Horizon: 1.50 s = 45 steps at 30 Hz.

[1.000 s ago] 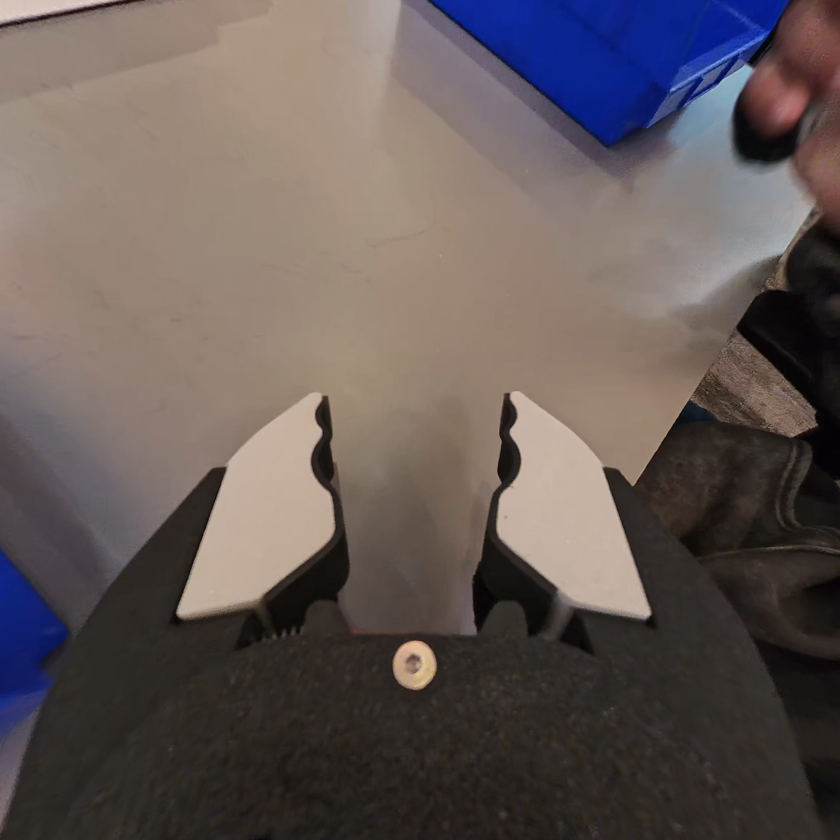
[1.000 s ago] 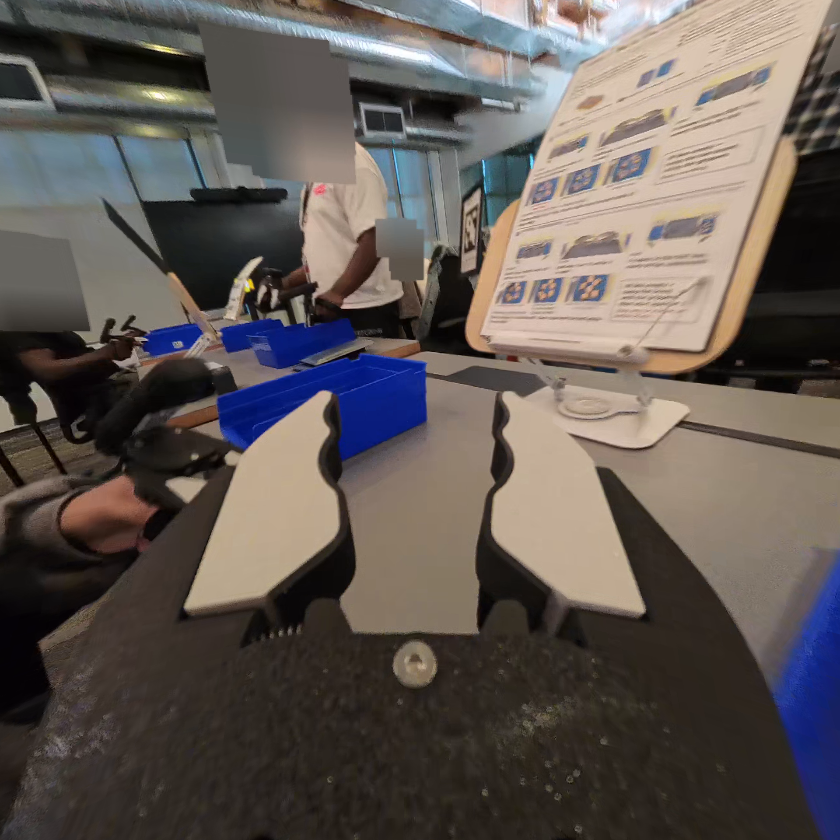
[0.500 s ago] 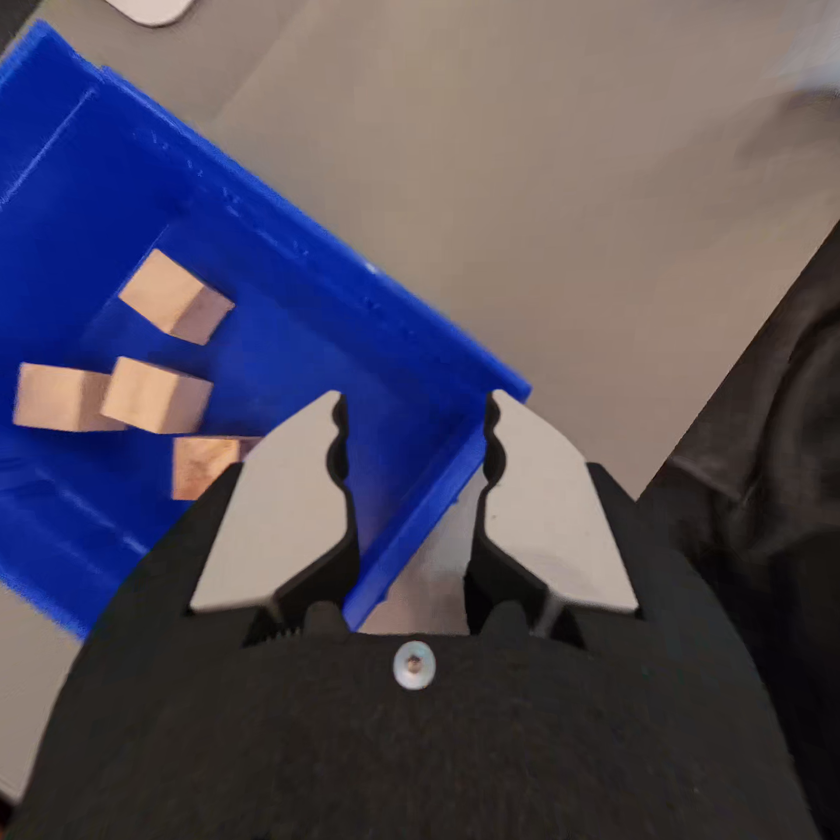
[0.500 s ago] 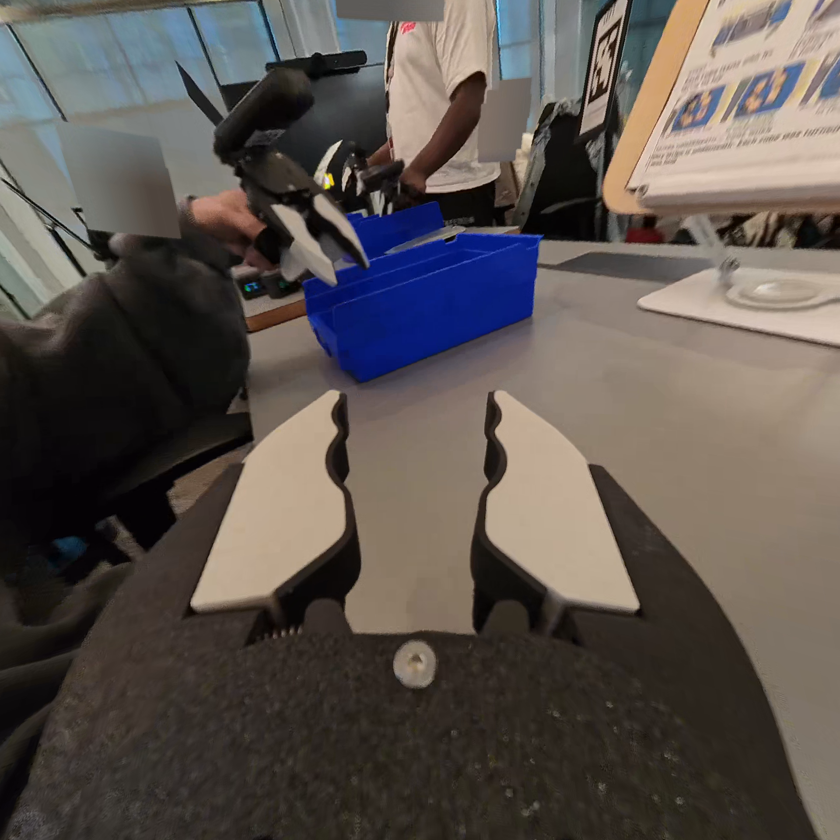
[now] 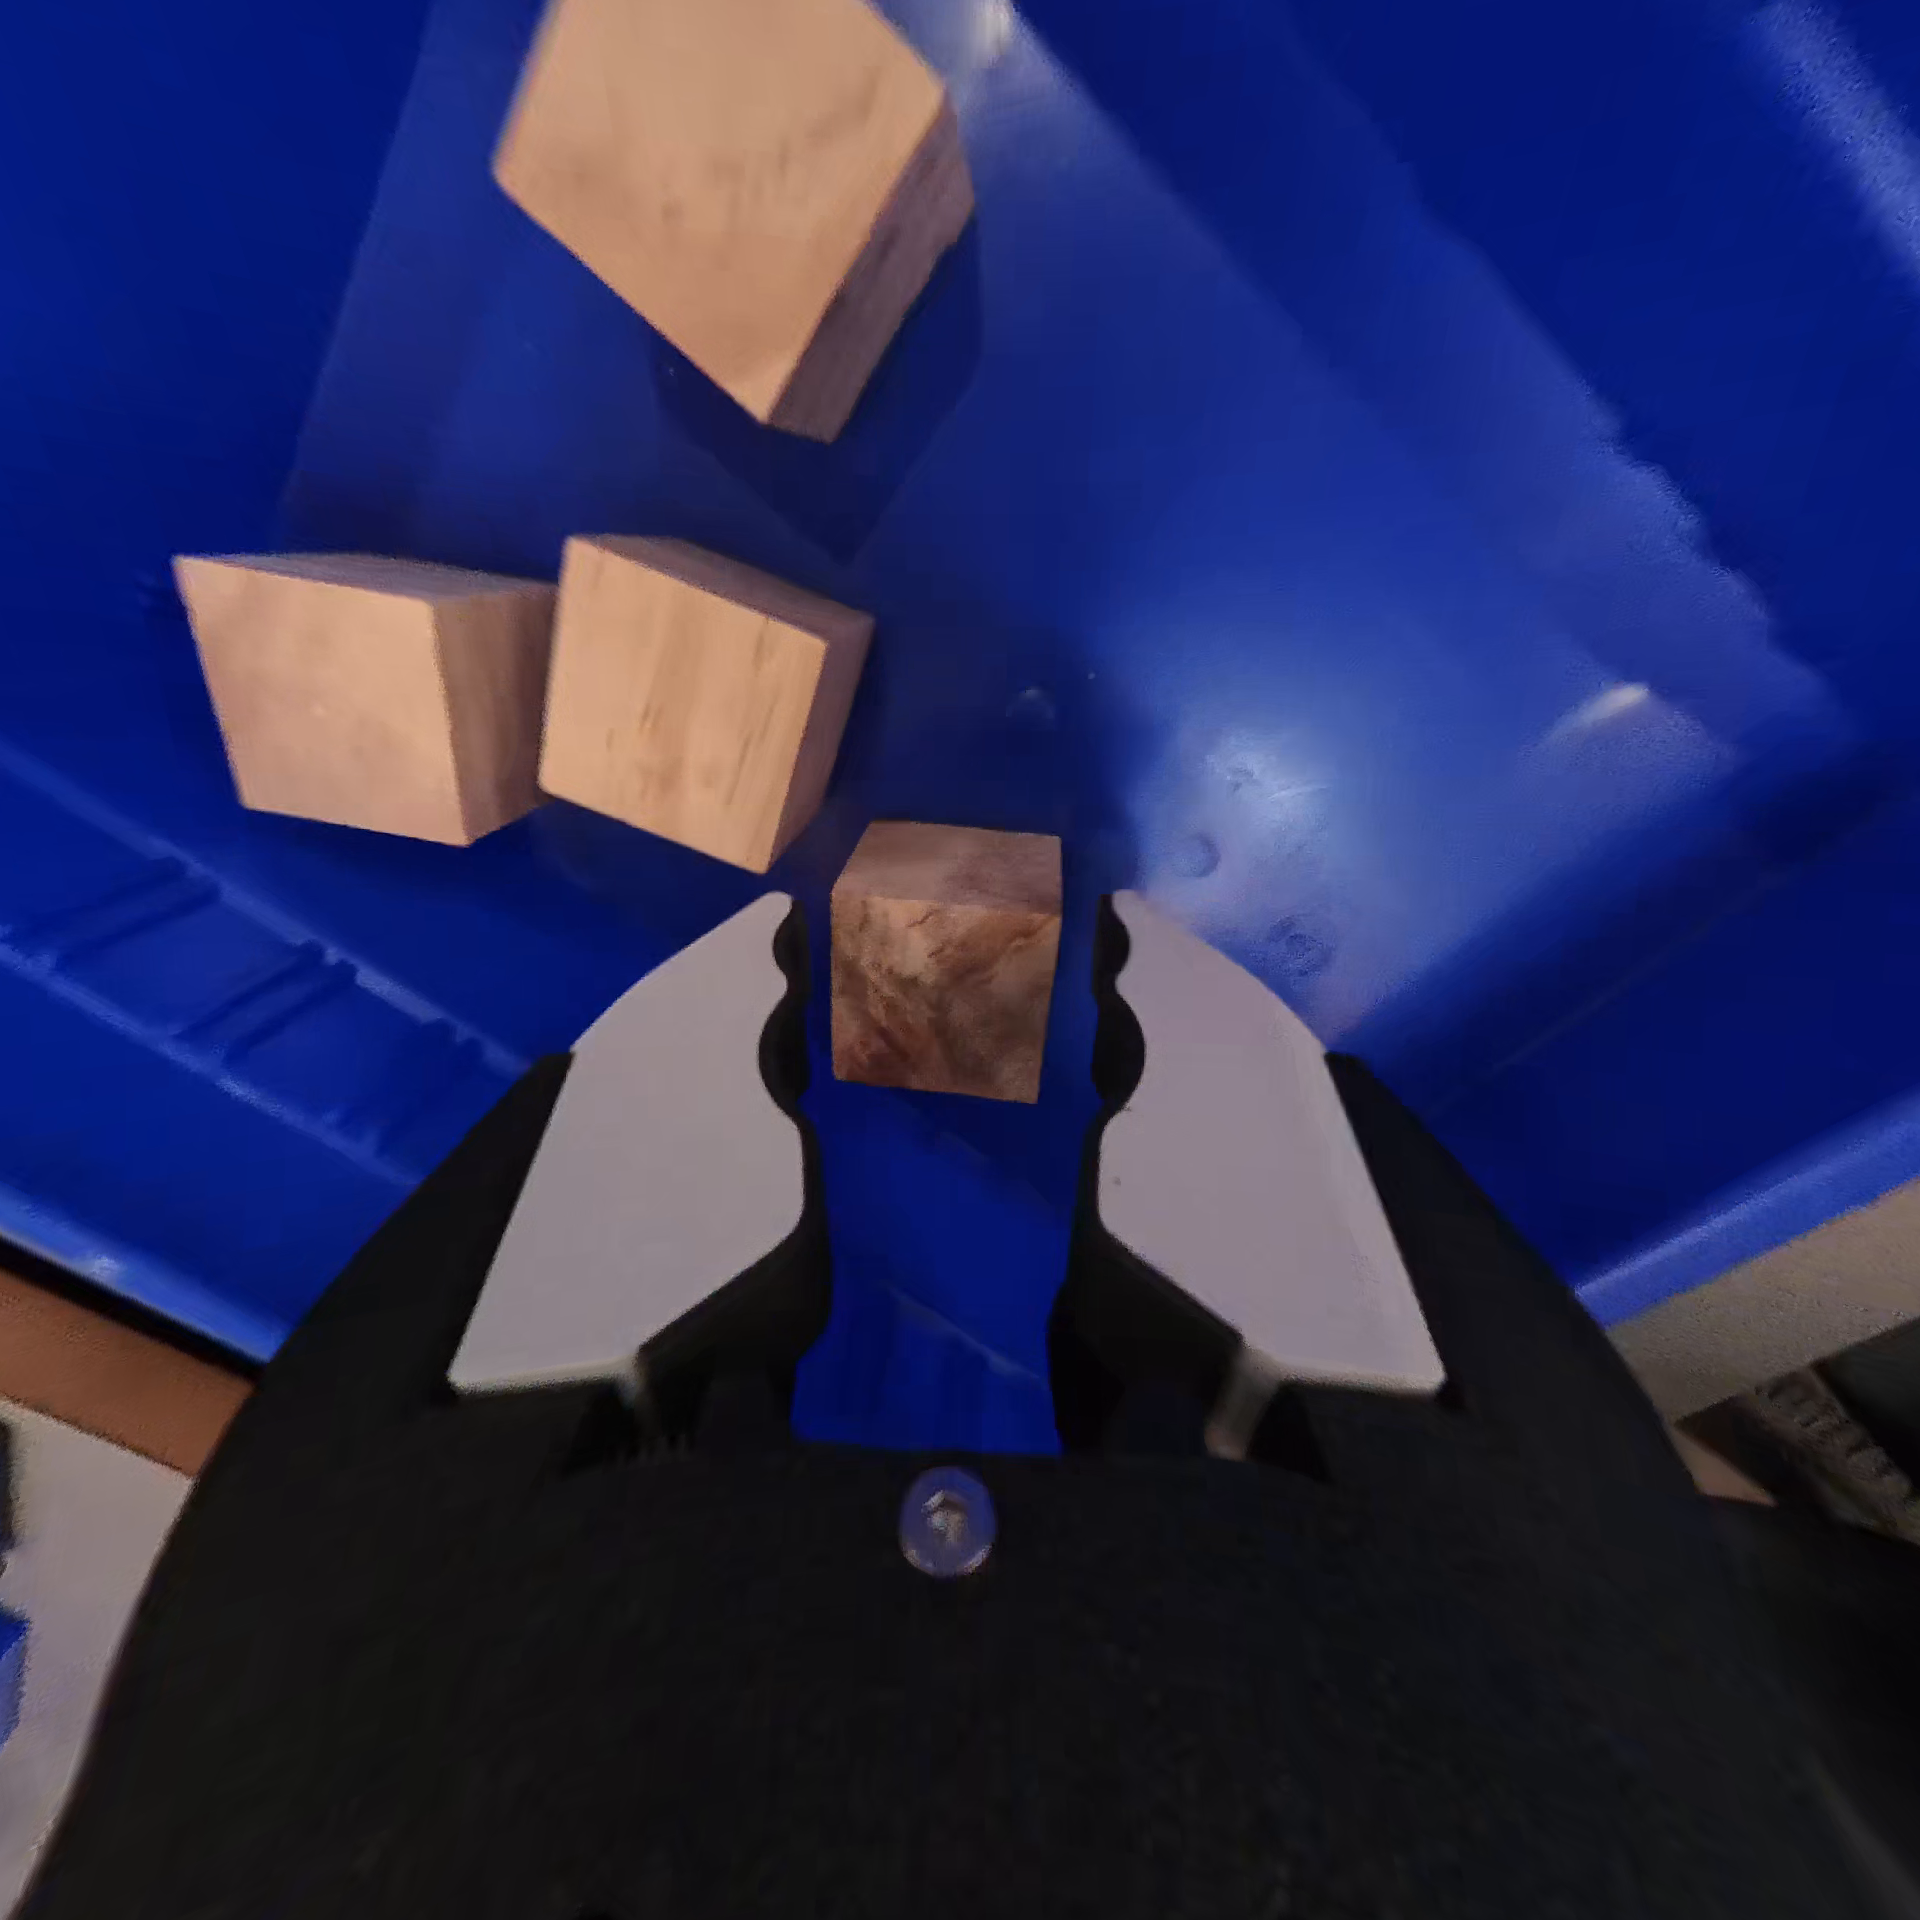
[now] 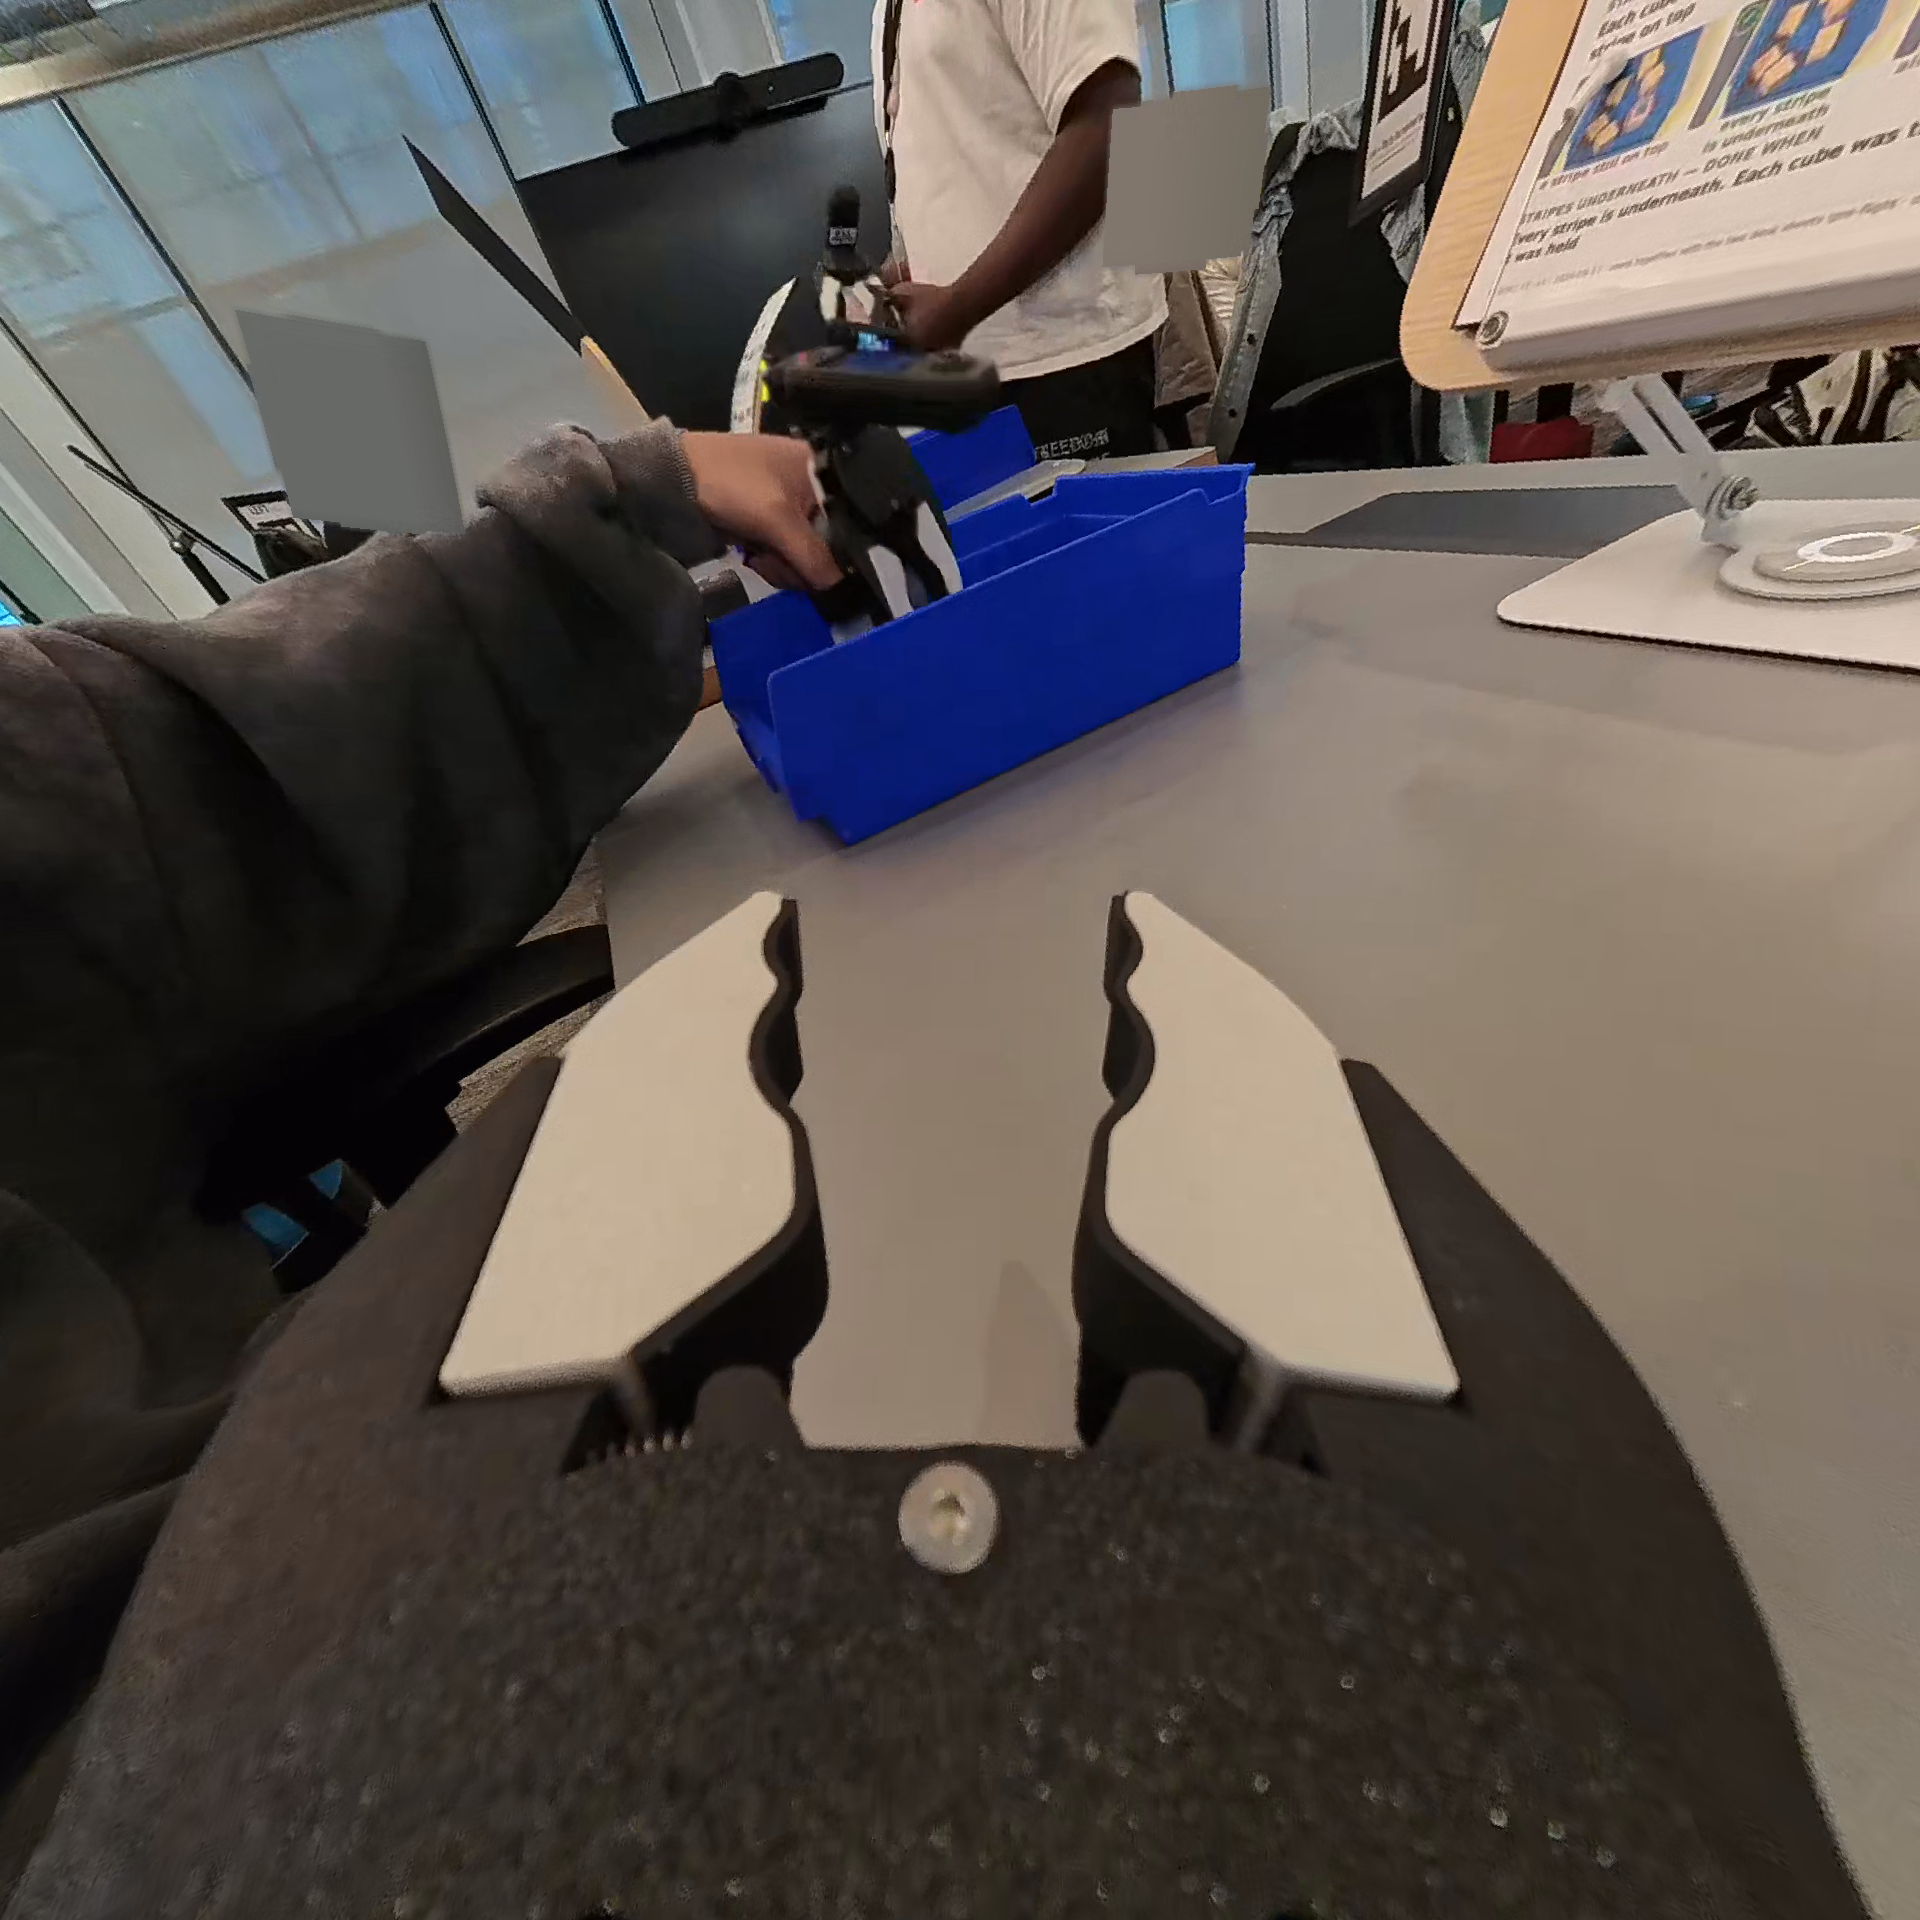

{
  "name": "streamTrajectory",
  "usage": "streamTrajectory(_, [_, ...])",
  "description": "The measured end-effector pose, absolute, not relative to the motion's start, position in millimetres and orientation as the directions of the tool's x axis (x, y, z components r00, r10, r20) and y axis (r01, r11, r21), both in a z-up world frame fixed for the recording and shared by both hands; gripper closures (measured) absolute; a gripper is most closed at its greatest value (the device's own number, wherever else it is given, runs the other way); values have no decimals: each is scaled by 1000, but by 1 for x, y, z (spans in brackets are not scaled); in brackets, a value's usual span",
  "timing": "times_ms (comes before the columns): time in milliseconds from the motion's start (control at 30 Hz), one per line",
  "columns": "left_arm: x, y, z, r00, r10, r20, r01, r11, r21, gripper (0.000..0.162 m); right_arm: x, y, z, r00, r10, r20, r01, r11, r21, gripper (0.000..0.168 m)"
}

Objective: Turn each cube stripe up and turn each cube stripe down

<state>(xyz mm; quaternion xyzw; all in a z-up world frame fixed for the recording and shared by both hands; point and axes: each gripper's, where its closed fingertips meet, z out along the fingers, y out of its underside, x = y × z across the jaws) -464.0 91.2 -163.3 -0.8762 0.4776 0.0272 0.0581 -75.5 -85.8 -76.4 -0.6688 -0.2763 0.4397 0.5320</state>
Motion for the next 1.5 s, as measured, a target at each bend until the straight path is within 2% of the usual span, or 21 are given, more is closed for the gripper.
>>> streamTrajectory(33, [-468, 89, -171, 535, -837, -111, -844, -536, -28, 111, -76, -86, -77, 457, 839, -295, -95, -284, -954, 112])
streamTrajectory(100, [-475, 87, -178, 517, -843, -147, -848, -528, 50, 117, -78, -87, -79, 454, 842, -291, -83, -285, -955, 112])
streamTrajectory(167, [-470, 82, -178, 499, -858, -126, -861, -507, 43, 117, -78, -88, -80, 456, 844, -281, -70, -281, -957, 113])
streamTrajectory(233, [-462, 80, -170, 503, -858, -101, -863, -504, -12, 117, -78, -88, -80, 456, 846, -276, -67, -277, -959, 113])
streamTrajectory(333, [-448, 80, -134, 536, -840, -89, -835, -511, -204, 117, -76, -87, -78, 455, 845, -282, -80, -277, -958, 114])
streamTrajectory(400, [-429, 74, -100, 565, -824, -44, -767, -506, -395, 118, -74, -86, -77, 448, 841, -304, -104, -289, -952, 113])
streamTrajectory(500, [-390, 57, -50, 587, -802, 114, -550, -498, -670, 117, -69, -80, -75, 436, 826, -356, -164, -316, -934, 112])
streamTrajectory(600, [-339, 29, -14, 506, -792, 341, -282, -526, -802, 117, -73, -69, -77, 414, 808, -420, -213, -362, -907, 103])
streamTrajectory(733, [-250, -18, 5, 258, -852, 456, -157, -503, -850, 118, -109, -68, -61, 239, 808, -538, -224, -493, -840, 95])
streamTrajectory(833, [-192, -44, 4, 139, -881, 453, -151, -471, -869, 117, -139, -76, -33, 124, 848, -516, -244, -478, -844, 96])
streamTrajectory(933, [-153, -61, 3, 63, -897, 437, -147, -441, -885, 117, -155, -75, -28, 136, 865, -483, -219, -449, -866, 100])
streamTrajectory(1100, [-120, -66, -11, 40, -902, 431, -152, -432, -889, 117, -144, -71, -23, 123, 856, -503, -300, -451, -841, 105])
streamTrajectory(1200, [-109, -64, -18, 37, -890, 455, -118, -456, -882, 117, -135, -70, -28, 106, 846, -523, -300, -475, -827, 123])
streamTrajectory(1400, [-103, -68, -21, 11, -876, 483, -92, -482, -871, 117, -127, -75, -34, 109, 841, -530, -271, -488, -830, 123])
streamTrajectory(1467, [-112, -69, -17, 52, -884, 465, -76, -467, -881, 96, -123, -77, -33, 116, 840, -530, -260, -489, -832, 123])
streamTrajectory(1500, [-119, -70, -16, 88, -893, 441, -72, -447, -891, 93, -119, -78, -32, 118, 840, -530, -263, -488, -832, 123])
